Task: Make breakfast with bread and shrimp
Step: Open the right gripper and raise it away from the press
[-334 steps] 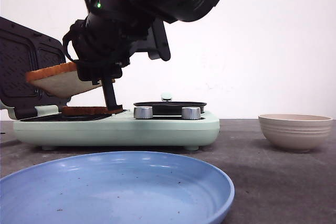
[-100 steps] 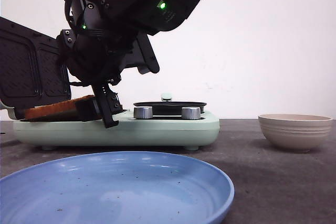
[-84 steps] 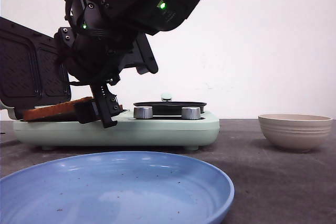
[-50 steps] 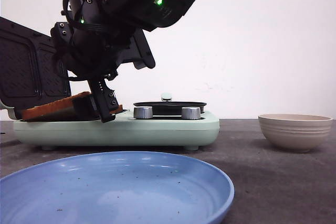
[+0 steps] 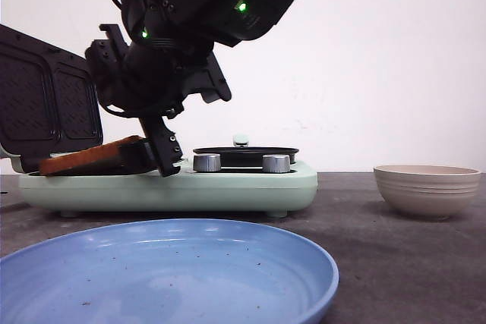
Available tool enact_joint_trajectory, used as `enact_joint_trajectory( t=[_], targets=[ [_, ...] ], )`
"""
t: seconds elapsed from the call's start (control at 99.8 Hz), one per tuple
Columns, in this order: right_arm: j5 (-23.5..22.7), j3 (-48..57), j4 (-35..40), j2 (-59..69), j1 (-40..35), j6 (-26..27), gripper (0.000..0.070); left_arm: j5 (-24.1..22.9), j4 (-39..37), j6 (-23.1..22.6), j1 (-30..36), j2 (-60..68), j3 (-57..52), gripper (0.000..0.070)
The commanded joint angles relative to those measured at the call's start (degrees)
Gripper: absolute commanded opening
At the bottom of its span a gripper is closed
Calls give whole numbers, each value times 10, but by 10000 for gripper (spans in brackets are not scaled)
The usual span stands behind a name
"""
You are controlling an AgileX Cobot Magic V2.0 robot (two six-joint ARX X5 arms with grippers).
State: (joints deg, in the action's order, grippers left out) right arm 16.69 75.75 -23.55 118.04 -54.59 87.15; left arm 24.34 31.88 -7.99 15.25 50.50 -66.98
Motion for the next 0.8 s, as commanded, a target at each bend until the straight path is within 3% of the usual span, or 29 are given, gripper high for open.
enact_joint_trajectory(
  t=[0.0,0.791],
  targets=[
    [-3,13,1,14,-8,-12,505,0,-6,-3,3,2,-6,627],
    [-50,13,52,14,-7,-43,504,-24,-5,-10,28,-9,-6,627]
  ],
)
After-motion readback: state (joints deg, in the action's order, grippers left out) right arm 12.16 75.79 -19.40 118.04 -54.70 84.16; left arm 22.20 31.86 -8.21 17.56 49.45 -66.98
